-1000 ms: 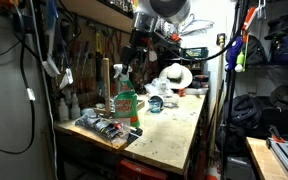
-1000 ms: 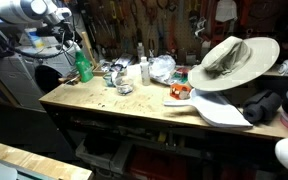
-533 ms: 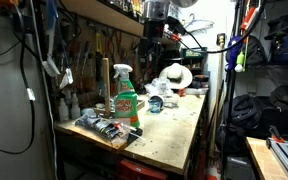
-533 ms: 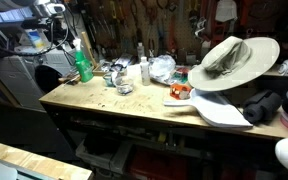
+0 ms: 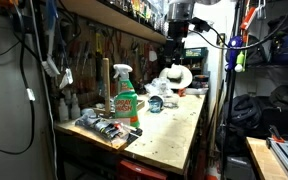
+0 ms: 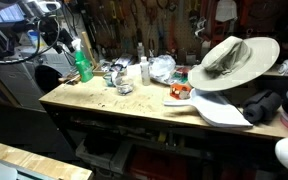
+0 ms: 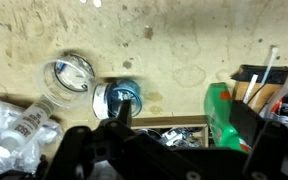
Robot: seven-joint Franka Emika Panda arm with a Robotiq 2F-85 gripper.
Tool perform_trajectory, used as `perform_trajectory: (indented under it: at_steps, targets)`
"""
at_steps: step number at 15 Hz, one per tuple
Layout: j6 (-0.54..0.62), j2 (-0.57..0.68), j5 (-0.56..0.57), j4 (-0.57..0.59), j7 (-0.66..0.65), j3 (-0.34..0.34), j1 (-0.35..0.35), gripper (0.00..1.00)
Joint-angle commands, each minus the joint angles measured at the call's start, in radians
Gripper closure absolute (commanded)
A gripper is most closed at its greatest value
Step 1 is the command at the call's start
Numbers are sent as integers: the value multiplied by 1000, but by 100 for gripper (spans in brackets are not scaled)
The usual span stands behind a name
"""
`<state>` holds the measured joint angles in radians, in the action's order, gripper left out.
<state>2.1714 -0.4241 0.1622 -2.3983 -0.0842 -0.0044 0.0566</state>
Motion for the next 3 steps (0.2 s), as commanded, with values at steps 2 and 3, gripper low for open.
perform_trajectory:
  at_steps: [2,3]
  targets:
    - [-3,-33,-2,-31,19,-21,21,0]
    - [-3,-41,-2,-38,21,-24,23,0]
